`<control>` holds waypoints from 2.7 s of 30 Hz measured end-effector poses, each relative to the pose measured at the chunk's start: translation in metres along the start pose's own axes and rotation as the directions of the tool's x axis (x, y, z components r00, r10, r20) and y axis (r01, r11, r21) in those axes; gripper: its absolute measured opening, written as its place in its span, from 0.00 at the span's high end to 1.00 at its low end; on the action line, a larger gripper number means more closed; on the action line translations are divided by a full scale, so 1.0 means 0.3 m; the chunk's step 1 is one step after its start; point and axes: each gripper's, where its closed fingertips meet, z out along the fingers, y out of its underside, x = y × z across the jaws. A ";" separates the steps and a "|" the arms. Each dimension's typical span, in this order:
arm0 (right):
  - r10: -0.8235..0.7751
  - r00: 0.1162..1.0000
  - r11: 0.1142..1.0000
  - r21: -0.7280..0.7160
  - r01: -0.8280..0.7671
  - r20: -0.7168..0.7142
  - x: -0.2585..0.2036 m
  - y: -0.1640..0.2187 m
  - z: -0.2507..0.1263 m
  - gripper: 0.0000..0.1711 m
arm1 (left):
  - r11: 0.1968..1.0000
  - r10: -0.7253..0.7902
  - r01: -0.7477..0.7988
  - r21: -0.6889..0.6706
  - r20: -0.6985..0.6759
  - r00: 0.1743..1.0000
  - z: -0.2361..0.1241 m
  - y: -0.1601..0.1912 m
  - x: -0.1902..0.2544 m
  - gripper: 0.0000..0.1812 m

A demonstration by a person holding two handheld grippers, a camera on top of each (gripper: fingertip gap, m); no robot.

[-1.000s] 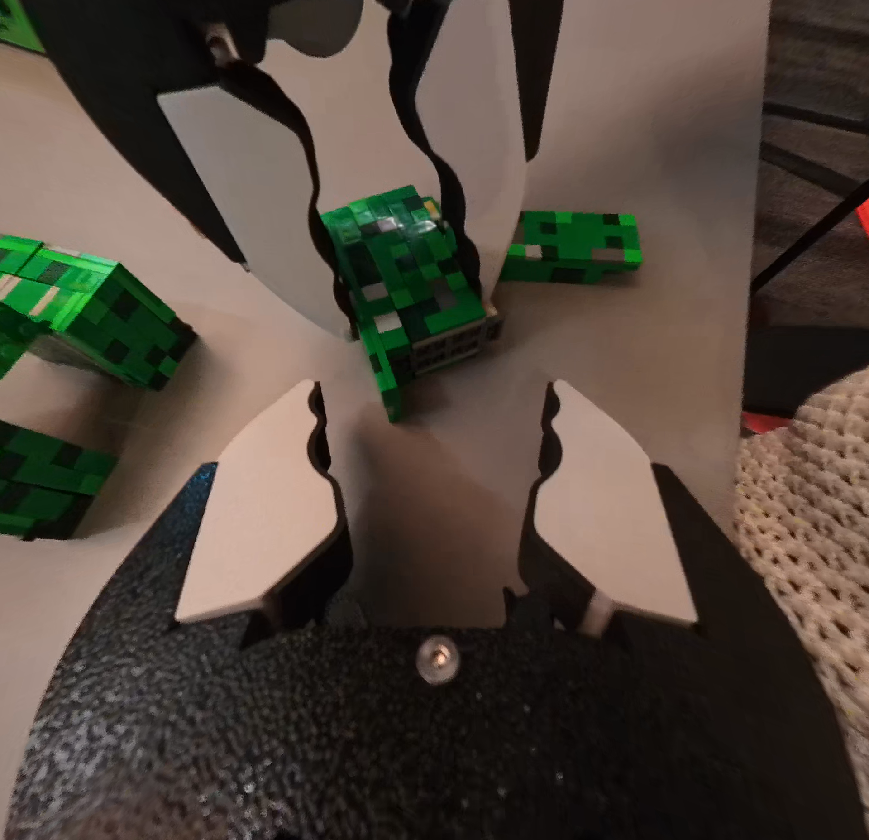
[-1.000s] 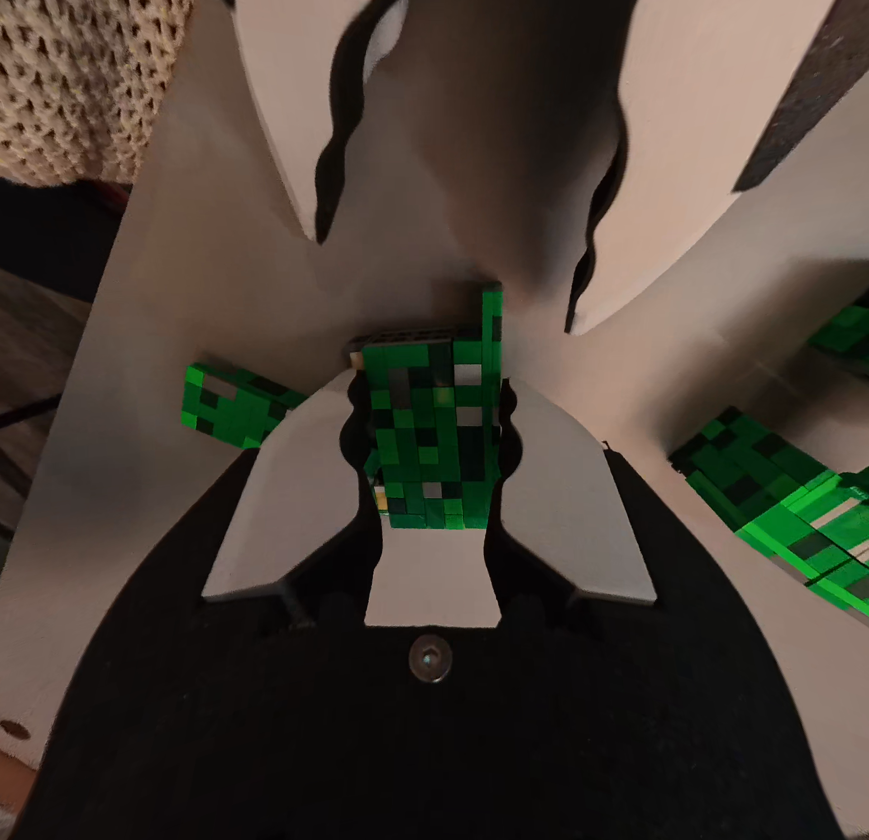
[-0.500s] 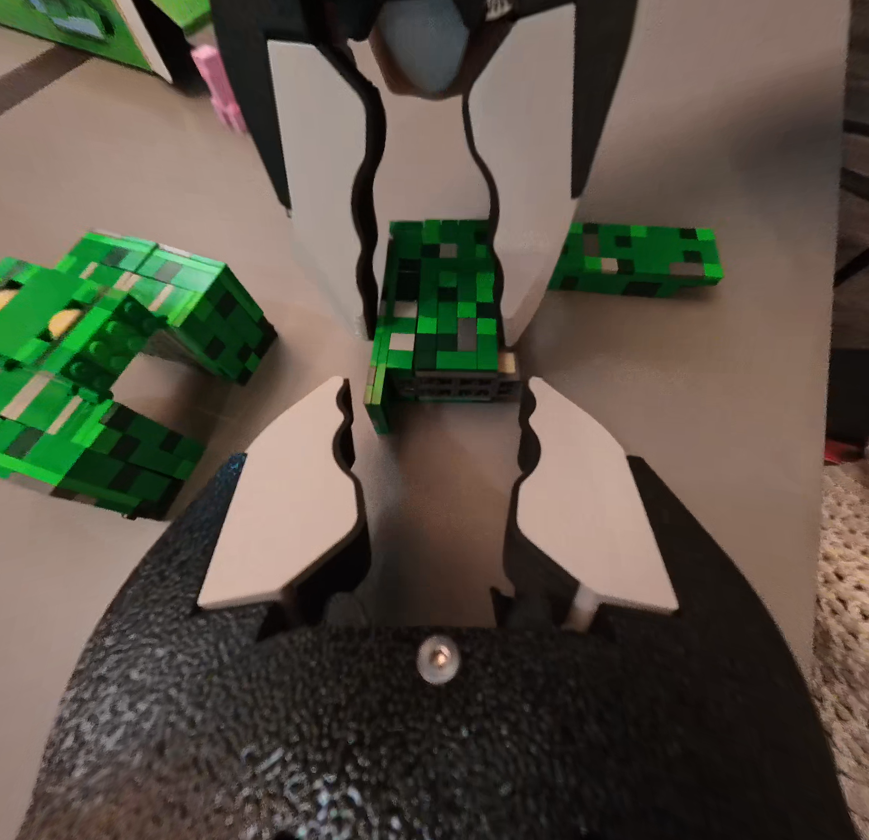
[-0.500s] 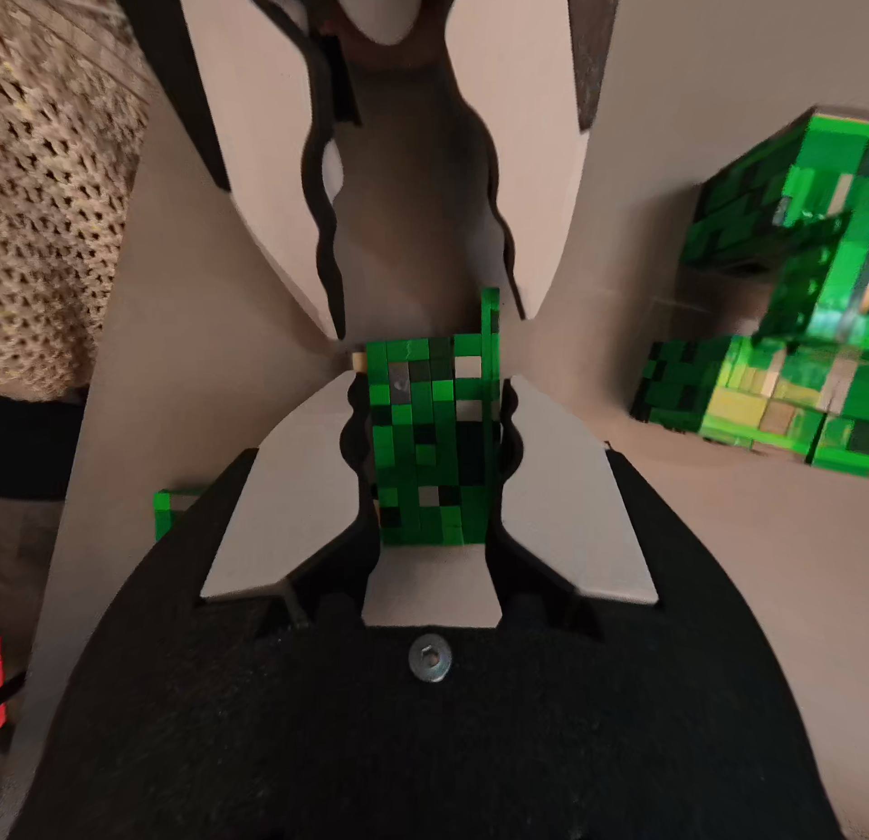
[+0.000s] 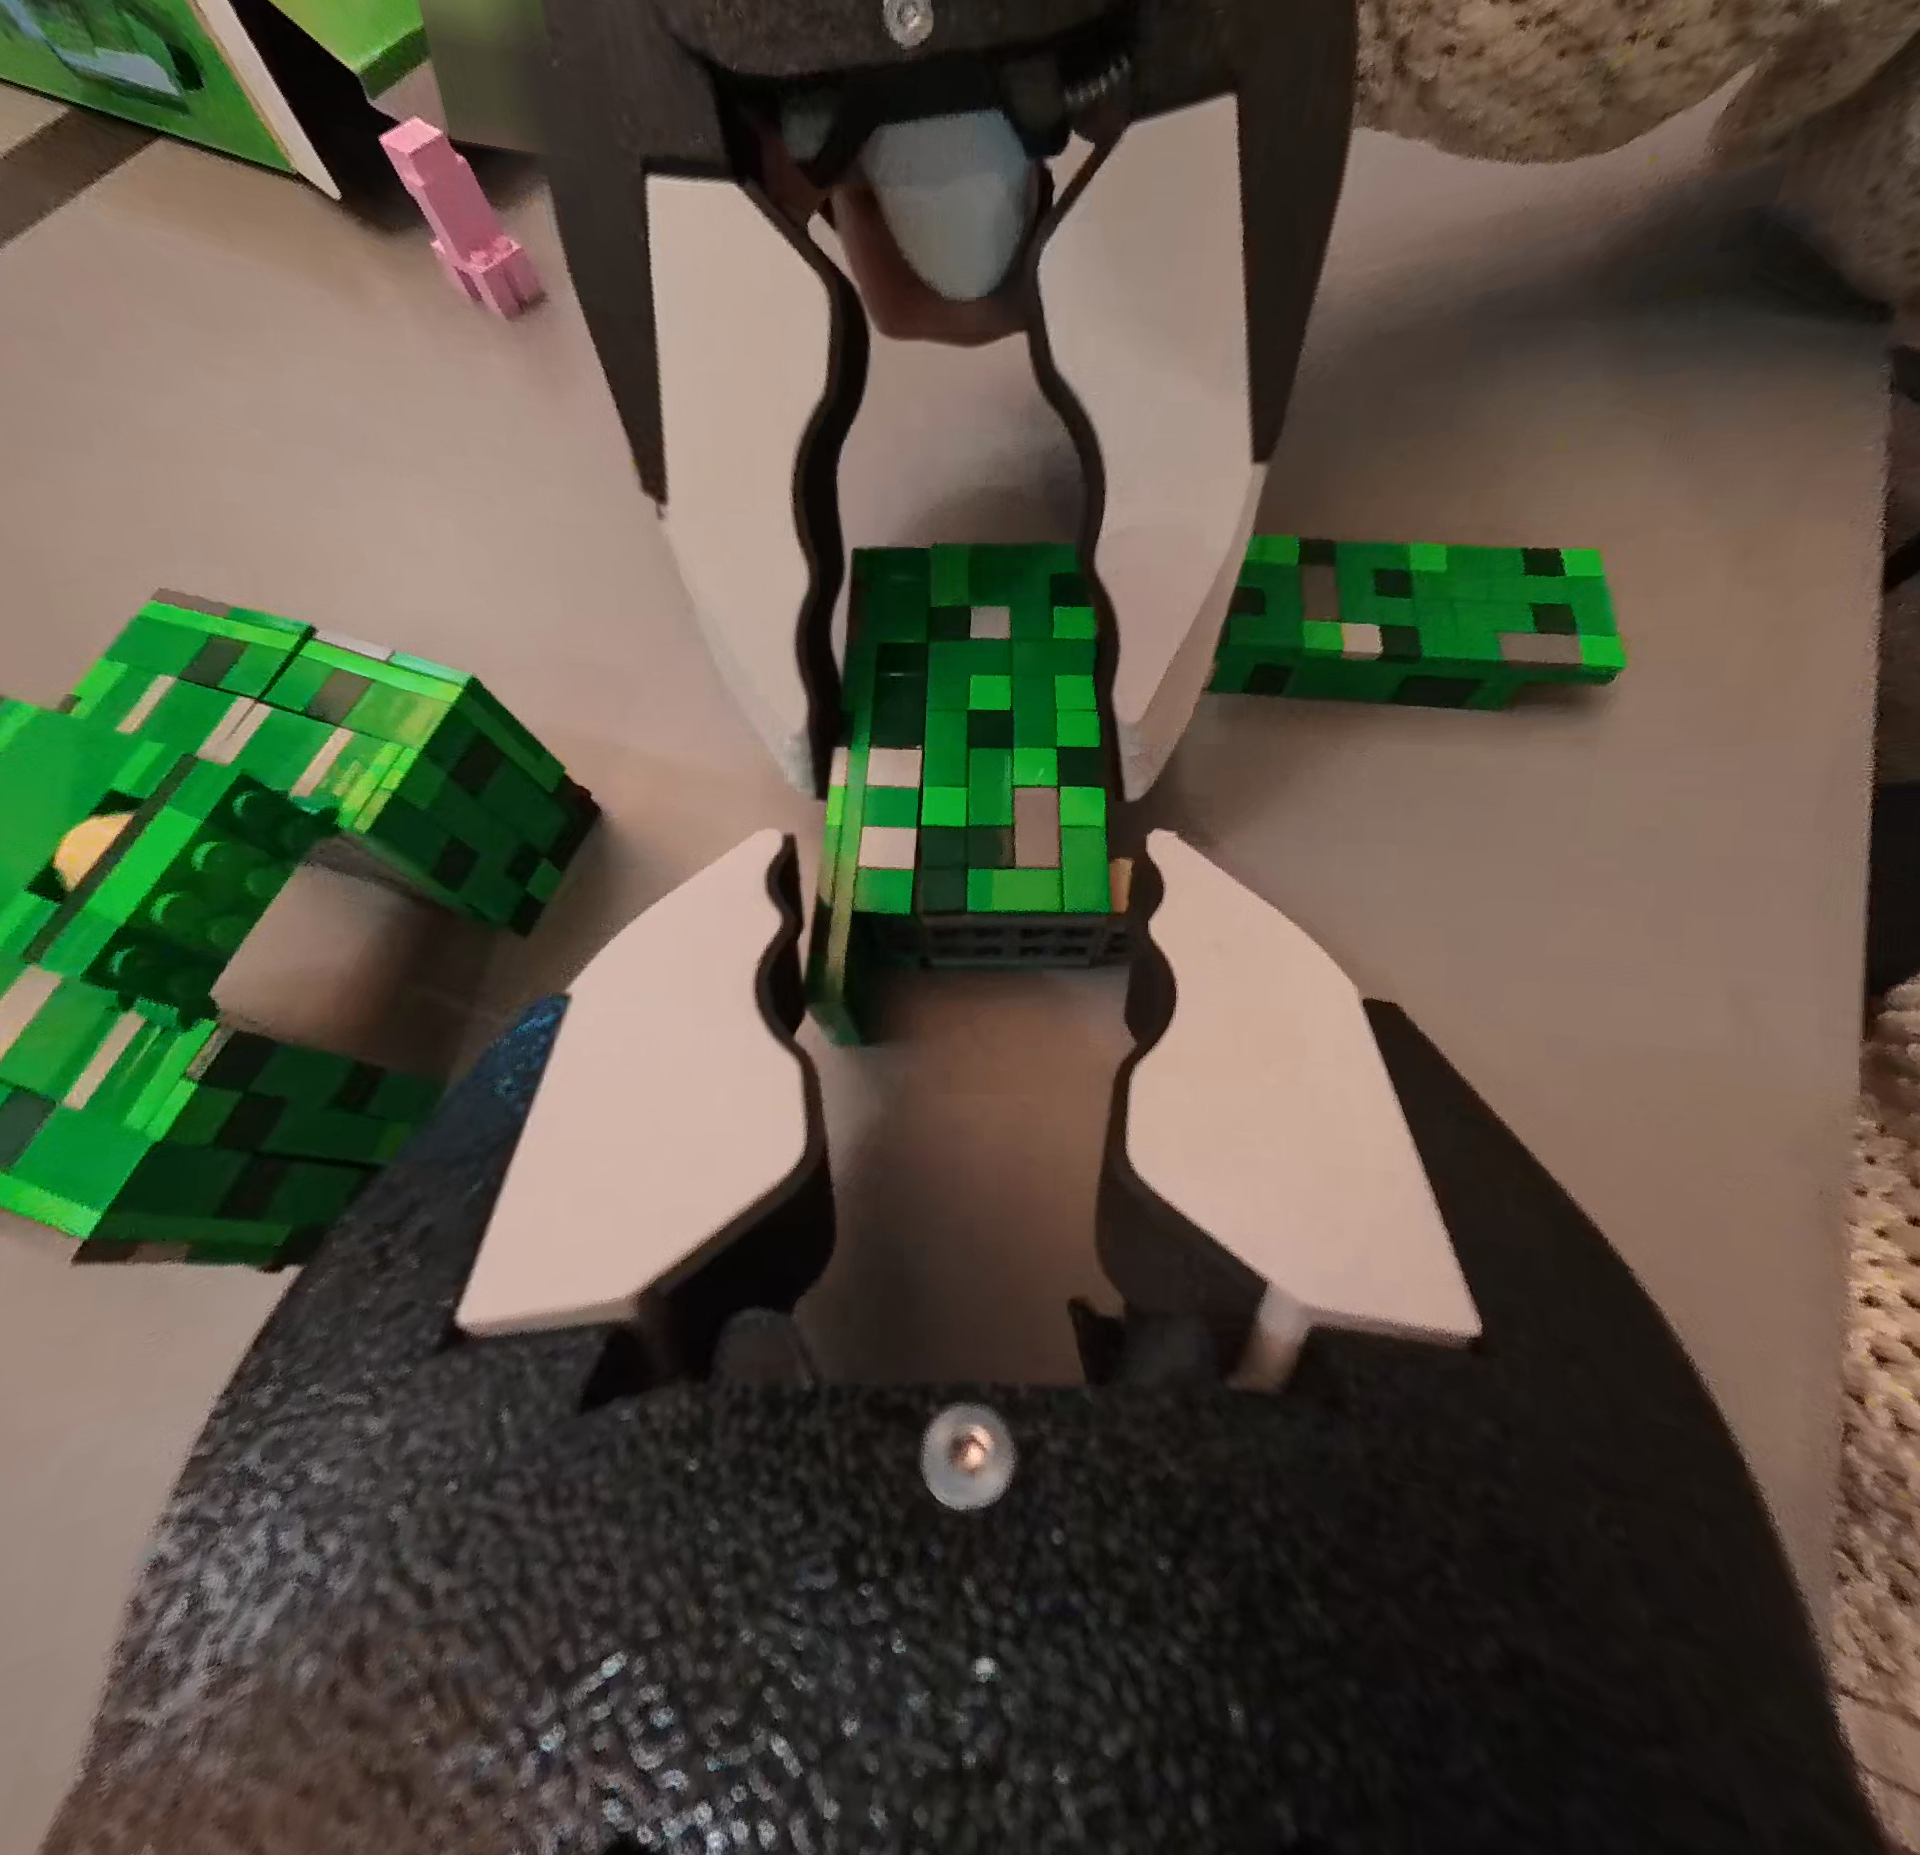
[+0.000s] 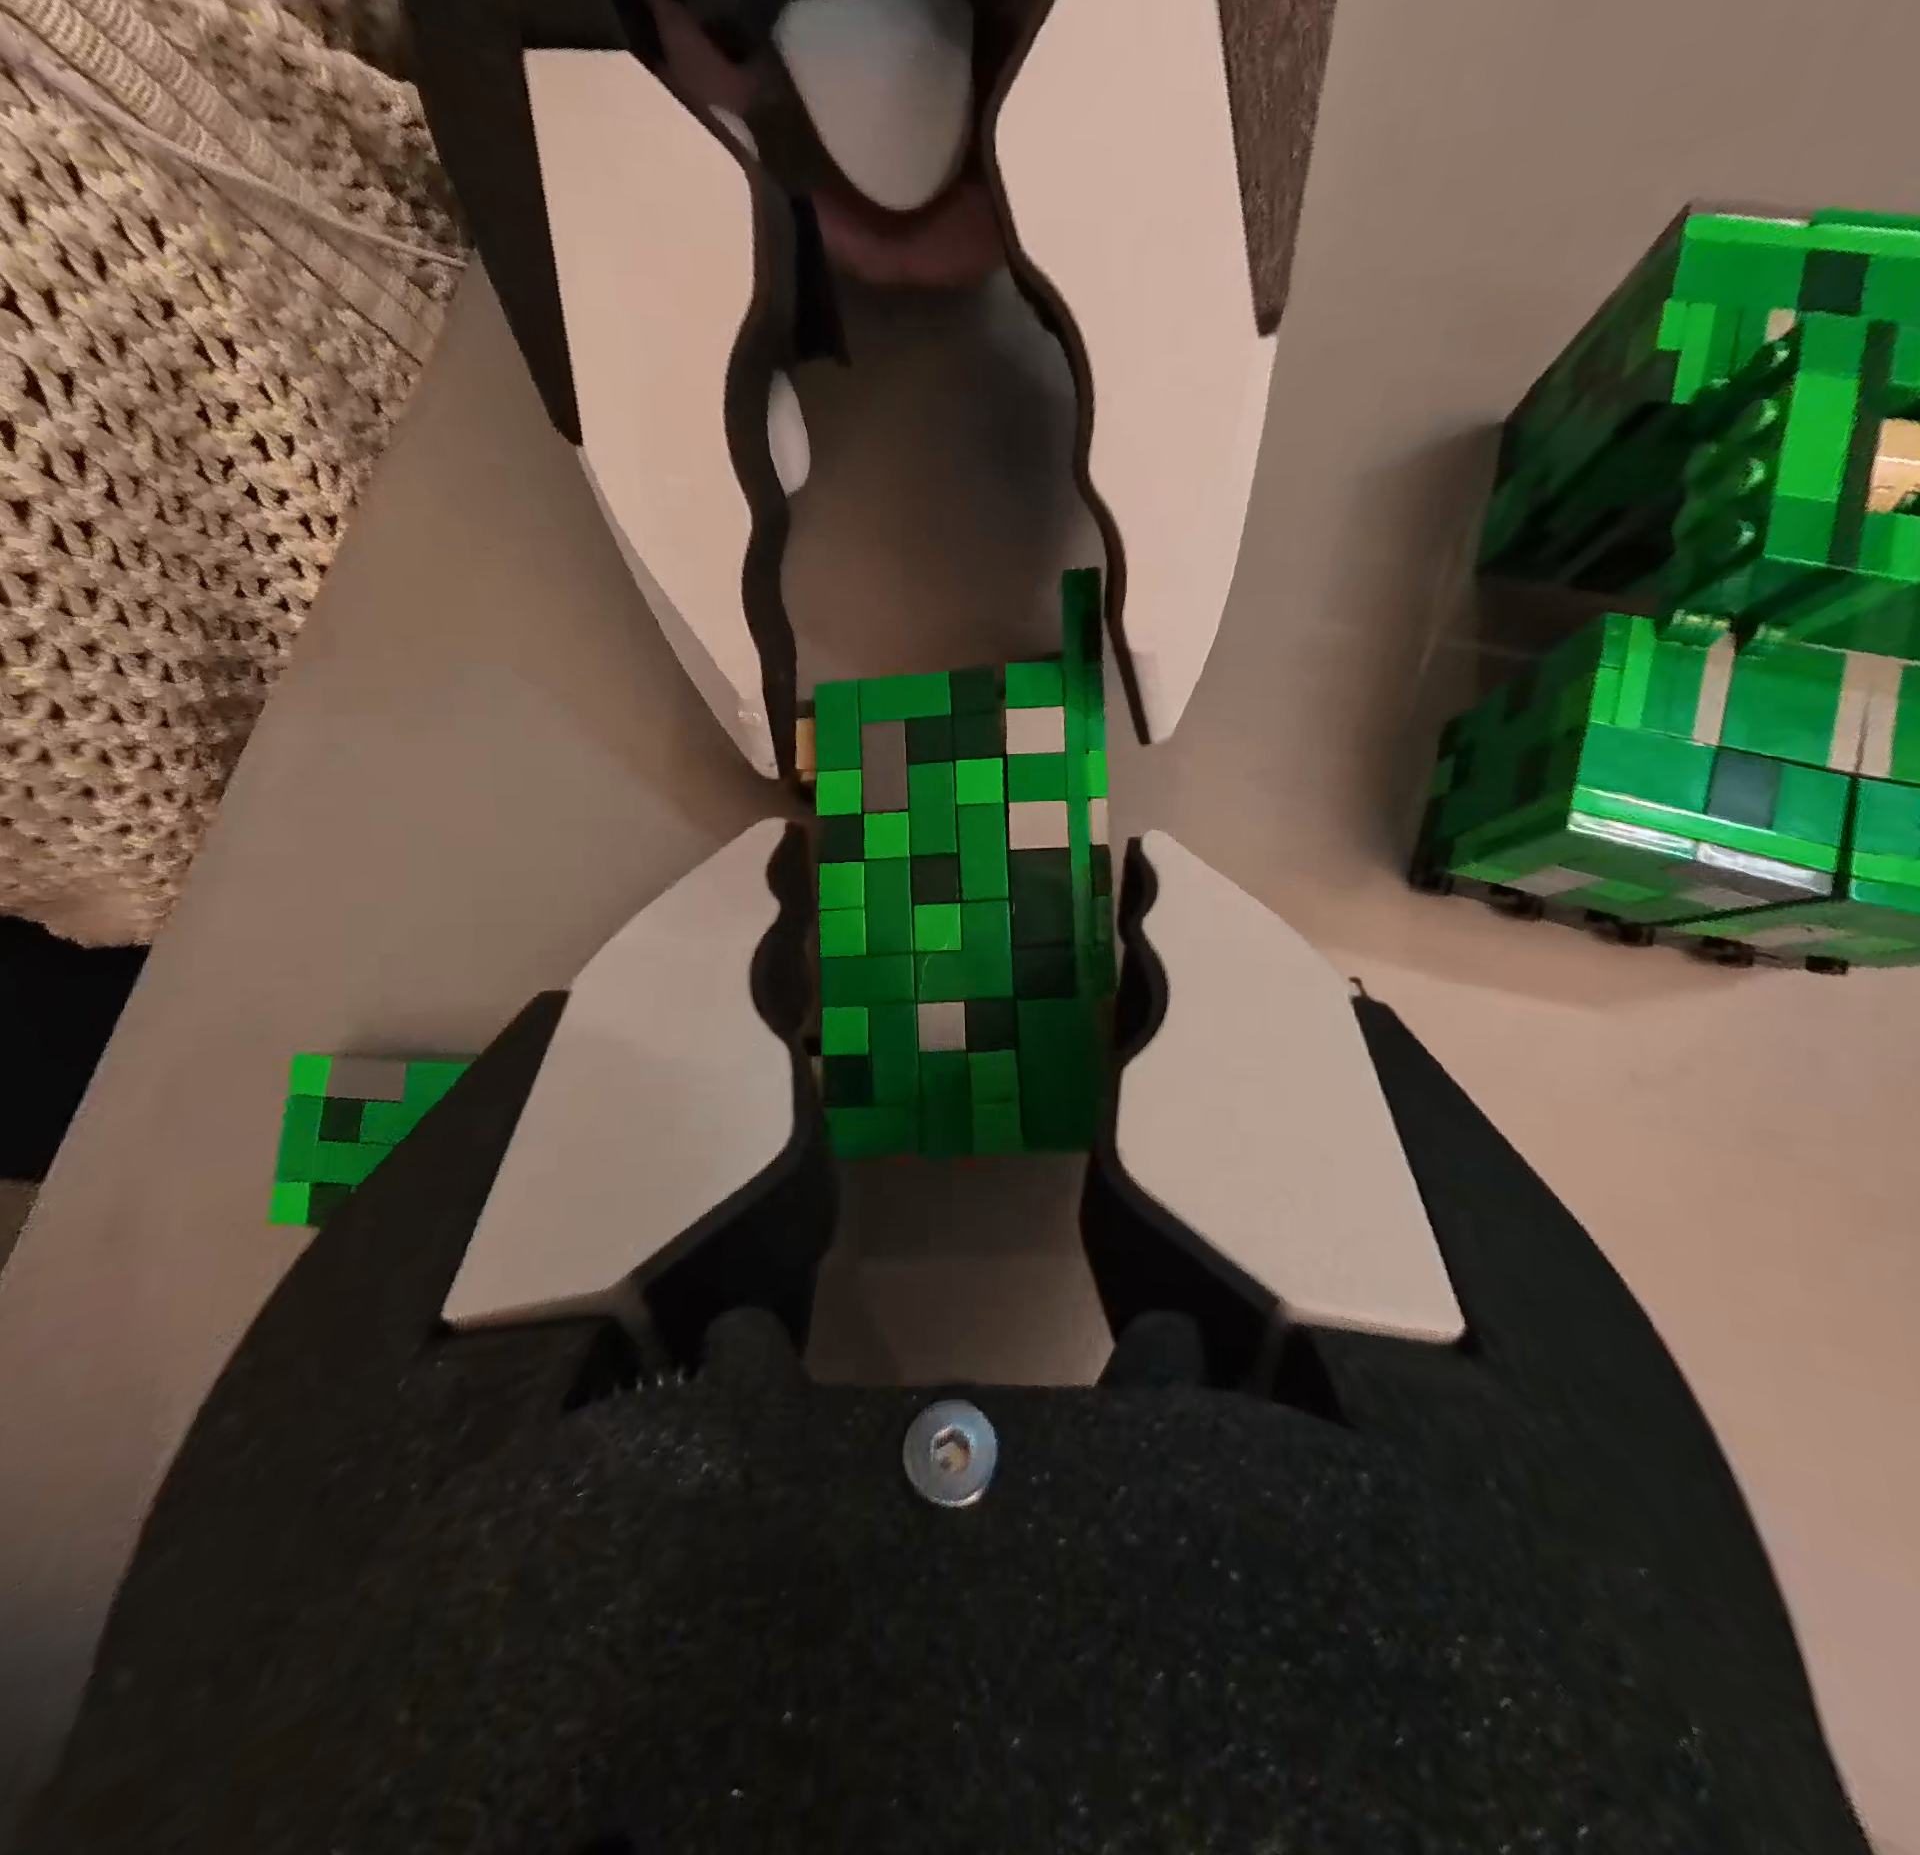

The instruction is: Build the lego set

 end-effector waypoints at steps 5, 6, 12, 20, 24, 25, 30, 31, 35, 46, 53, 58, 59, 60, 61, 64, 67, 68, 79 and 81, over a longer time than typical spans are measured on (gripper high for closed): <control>-0.006 1.000 0.999 0.037 0.005 0.007 -0.001 -0.005 0.006 0.69 | 1.000 0.006 -0.006 -0.030 0.003 1.000 0.003 0.004 -0.001 0.70; -0.004 1.000 0.999 0.044 0.004 0.004 -0.001 -0.006 0.006 0.69 | 0.999 0.009 -0.008 -0.040 0.013 1.000 0.000 0.005 -0.004 0.69; -0.010 1.000 0.998 0.066 0.010 -0.001 -0.005 -0.011 0.011 0.69 | 0.995 0.037 -0.035 -0.093 0.022 0.999 -0.018 0.010 -0.017 0.60; 0.086 0.996 0.987 0.138 -0.083 -0.010 0.012 -0.021 0.007 0.69 | 0.984 0.058 -0.078 -0.162 -0.120 0.991 -0.062 0.057 0.002 0.50; 0.131 0.991 0.962 0.242 -0.123 -0.018 0.025 -0.036 -0.009 0.69 | 0.987 0.071 -0.082 -0.137 -0.081 0.994 -0.036 0.089 0.003 0.40; 0.131 0.991 0.958 0.260 -0.122 -0.020 0.024 -0.040 -0.010 0.69 | 0.990 0.083 -0.088 -0.114 -0.055 0.995 -0.027 0.081 -0.001 0.40; 0.090 0.994 0.943 0.327 -0.066 -0.056 0.009 -0.073 0.004 0.69 | 0.993 0.113 -0.112 -0.038 0.022 0.993 0.000 0.050 -0.018 0.40; 0.081 0.994 0.940 0.337 -0.053 -0.070 0.009 -0.079 0.008 0.69 | 0.992 0.118 -0.117 -0.040 0.023 0.993 0.003 0.053 -0.019 0.41; 0.061 0.994 0.931 0.365 -0.023 -0.093 0.005 -0.098 0.014 0.69 | 0.990 0.141 -0.140 -0.030 0.034 0.989 0.000 0.051 -0.023 0.50; 0.059 0.993 0.929 0.369 -0.016 -0.107 0.005 -0.098 0.012 0.69 | 0.986 0.168 -0.168 -0.021 0.022 0.986 0.000 0.050 -0.020 0.53; 0.058 0.993 0.930 0.368 -0.017 -0.101 0.005 -0.098 0.013 0.69 | 0.984 0.177 -0.177 -0.024 0.017 0.984 -0.001 0.053 -0.017 0.55; 0.056 0.994 0.930 0.367 -0.017 -0.097 0.004 -0.098 0.014 0.69 | 0.984 0.177 -0.177 -0.028 0.012 0.984 -0.001 0.055 -0.016 0.55; 0.055 0.994 0.930 0.367 -0.016 -0.096 0.004 -0.098 0.014 0.69 | 0.984 0.174 -0.174 -0.028 0.006 0.985 -0.001 0.056 -0.014 0.55; 0.056 0.994 0.930 0.366 -0.018 -0.093 0.004 -0.098 0.015 0.69 | 0.986 0.166 -0.166 -0.031 0.001 0.986 -0.001 0.057 -0.014 0.54; 0.061 0.994 0.931 0.365 -0.024 -0.089 0.004 -0.098 0.015 0.69 | 0.987 0.159 -0.159 -0.035 -0.001 0.987 0.000 0.059 -0.014 0.54; 0.062 0.994 0.930 0.367 -0.025 -0.089 0.005 -0.098 0.015 0.69 | 0.987 0.157 -0.157 -0.035 0.005 0.988 0.002 0.056 -0.016 0.53; 0.061 0.994 0.930 0.367 -0.023 -0.091 0.005 -0.098 0.014 0.69 | 0.988 0.153 -0.152 -0.037 0.013 0.988 0.004 0.056 -0.017 0.53; 0.062 0.994 0.930 0.367 -0.024 -0.091 0.005 -0.098 0.015 0.69 | 0.988 0.149 -0.148 -0.039 0.017 0.989 0.004 0.057 -0.018 0.53; 0.082 0.993 0.931 0.361 -0.045 -0.087 0.003 -0.099 0.019 0.69 | 0.990 0.124 -0.121 -0.078 0.032 0.992 0.010 0.071 -0.025 0.52; 0.086 0.993 0.931 0.361 -0.051 -0.083 0.004 -0.100 0.020 0.69 | 0.990 0.116 -0.113 -0.084 0.033 0.993 0.011 0.073 -0.026 0.52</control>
